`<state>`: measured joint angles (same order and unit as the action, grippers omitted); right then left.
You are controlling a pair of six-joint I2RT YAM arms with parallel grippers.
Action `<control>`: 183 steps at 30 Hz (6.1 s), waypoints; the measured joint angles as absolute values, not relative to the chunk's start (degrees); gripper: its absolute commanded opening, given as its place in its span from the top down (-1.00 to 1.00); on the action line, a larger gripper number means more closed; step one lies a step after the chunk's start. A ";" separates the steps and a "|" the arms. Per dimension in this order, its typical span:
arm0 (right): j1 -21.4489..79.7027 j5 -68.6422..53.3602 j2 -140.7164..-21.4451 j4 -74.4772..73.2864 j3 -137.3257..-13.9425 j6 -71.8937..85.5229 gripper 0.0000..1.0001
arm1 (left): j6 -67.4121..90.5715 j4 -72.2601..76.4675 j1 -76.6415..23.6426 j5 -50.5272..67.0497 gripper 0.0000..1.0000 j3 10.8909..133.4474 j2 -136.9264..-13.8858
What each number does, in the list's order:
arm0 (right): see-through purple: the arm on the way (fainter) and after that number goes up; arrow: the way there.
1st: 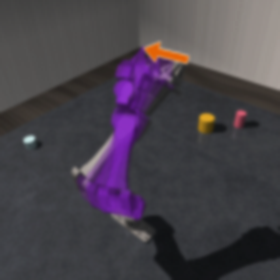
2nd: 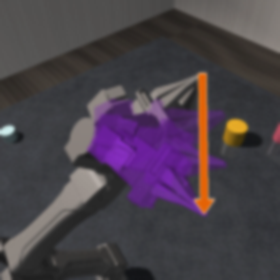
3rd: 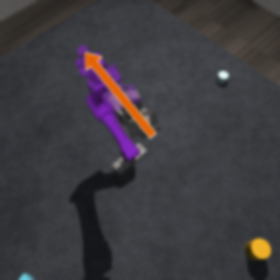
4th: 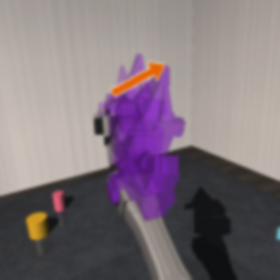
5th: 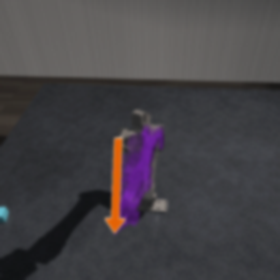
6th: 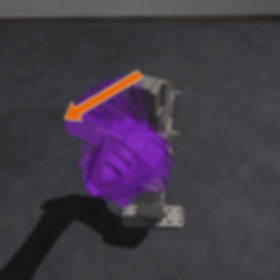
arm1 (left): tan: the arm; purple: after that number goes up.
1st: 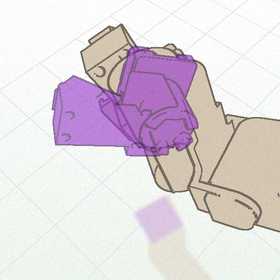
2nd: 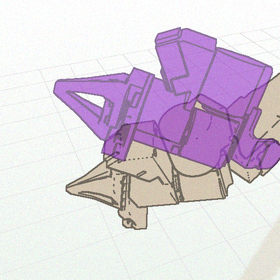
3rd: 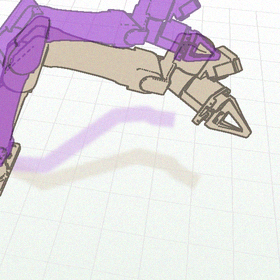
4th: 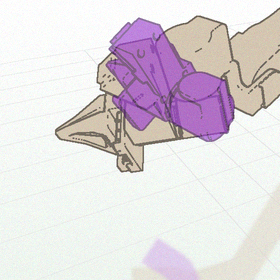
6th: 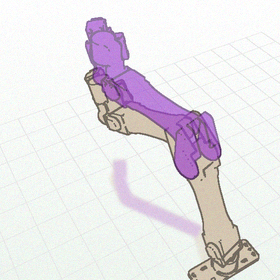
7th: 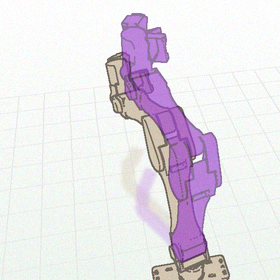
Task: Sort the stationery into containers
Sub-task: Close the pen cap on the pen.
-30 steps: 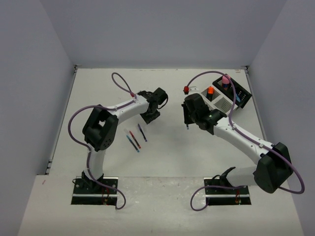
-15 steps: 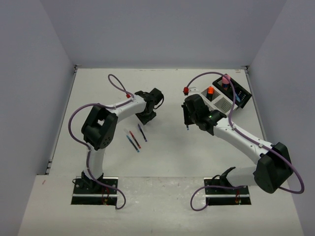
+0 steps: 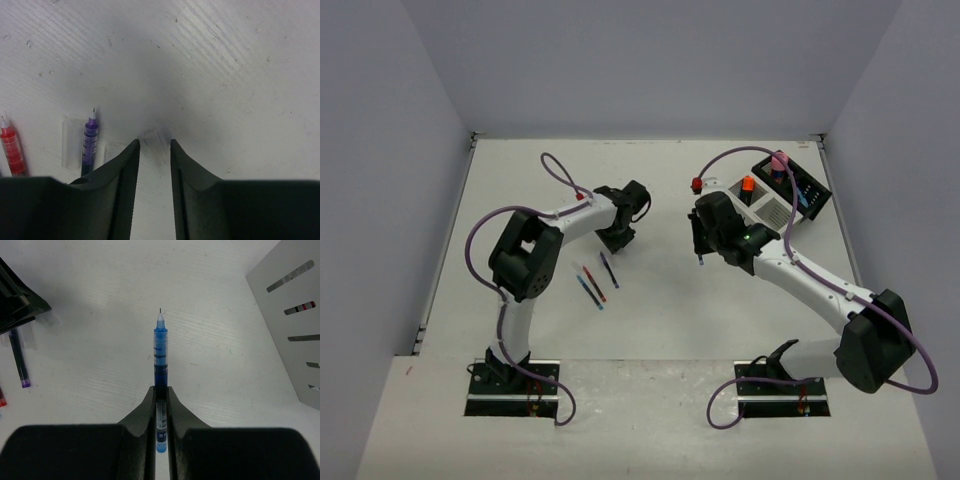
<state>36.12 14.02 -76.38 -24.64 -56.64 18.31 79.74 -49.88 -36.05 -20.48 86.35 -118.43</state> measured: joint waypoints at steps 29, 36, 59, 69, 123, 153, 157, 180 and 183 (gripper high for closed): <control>50.17 -19.08 -51.53 16.79 -31.52 28.13 1.00 | 43.70 -5.41 -43.91 -11.63 1.00 52.80 -53.45; 60.51 -14.15 -49.02 29.90 -25.47 33.46 1.00 | 37.40 12.04 -44.01 6.06 1.00 41.02 -44.31; 63.48 -3.90 -48.18 27.87 -28.60 32.58 1.00 | 36.94 19.86 -44.01 14.82 1.00 35.79 -40.28; 63.48 -3.73 -48.24 27.40 -29.98 32.10 1.00 | 37.64 20.09 -44.01 14.86 1.00 35.77 -40.24; 63.71 1.64 -54.58 26.10 -39.82 27.03 1.00 | 43.88 20.74 -43.97 6.17 1.00 36.50 -39.20; 63.70 0.61 -55.68 26.43 -44.12 25.68 1.00 | 42.24 20.02 -44.01 9.30 0.67 36.82 -39.44; 63.70 0.55 -55.76 26.90 -44.12 25.27 1.00 | 41.90 20.12 -44.10 10.70 1.00 36.78 -39.33; 63.81 -6.49 -59.80 26.21 -43.79 24.24 0.34 | 36.29 15.44 -43.97 16.18 1.00 41.05 -39.46; 63.81 -7.44 -61.05 24.89 -43.88 23.86 0.66 | 35.98 15.39 -43.96 17.49 1.00 41.99 -40.16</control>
<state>63.81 -7.44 -61.05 24.89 -43.88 23.86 35.98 15.39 -43.96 17.49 41.99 -40.16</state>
